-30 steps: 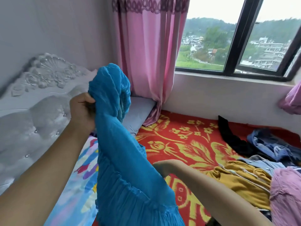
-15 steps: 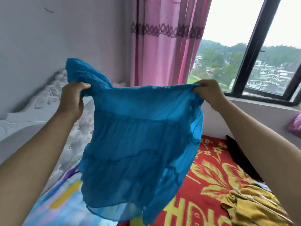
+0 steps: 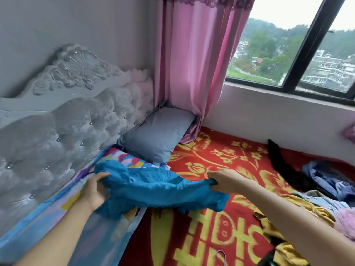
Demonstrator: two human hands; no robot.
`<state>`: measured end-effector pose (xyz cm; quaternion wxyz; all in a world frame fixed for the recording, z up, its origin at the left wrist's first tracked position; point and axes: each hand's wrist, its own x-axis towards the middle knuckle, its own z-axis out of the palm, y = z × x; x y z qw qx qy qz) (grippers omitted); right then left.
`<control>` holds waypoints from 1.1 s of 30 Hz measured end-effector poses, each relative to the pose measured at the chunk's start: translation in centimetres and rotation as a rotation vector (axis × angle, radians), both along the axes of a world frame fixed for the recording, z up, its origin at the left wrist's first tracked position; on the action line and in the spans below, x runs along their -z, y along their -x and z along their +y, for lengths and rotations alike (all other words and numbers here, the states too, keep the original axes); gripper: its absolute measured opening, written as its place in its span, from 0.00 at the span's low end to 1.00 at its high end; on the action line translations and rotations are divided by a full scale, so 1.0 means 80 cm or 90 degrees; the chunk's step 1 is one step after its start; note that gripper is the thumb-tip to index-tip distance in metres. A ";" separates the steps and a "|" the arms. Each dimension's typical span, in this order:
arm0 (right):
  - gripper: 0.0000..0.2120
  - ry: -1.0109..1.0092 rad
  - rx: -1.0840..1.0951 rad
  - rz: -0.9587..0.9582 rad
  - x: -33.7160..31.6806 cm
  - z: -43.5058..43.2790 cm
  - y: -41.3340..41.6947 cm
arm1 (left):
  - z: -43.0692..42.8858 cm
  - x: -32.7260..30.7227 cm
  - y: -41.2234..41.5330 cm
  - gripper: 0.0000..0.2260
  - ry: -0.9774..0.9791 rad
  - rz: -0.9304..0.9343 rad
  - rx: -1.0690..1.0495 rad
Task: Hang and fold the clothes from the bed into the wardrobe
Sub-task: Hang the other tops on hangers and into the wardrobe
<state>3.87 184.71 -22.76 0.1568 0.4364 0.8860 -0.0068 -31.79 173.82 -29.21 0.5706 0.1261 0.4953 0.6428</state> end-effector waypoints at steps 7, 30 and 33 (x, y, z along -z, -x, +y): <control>0.14 0.177 -0.023 -0.070 0.095 -0.046 -0.010 | -0.003 0.041 0.002 0.08 -0.004 -0.037 -0.102; 0.15 -0.307 -0.133 0.031 0.141 -0.125 0.024 | -0.021 0.141 -0.098 0.13 0.447 0.834 0.347; 0.12 -0.325 -0.133 0.055 0.133 -0.131 0.026 | -0.004 0.121 -0.164 0.27 0.431 0.303 0.350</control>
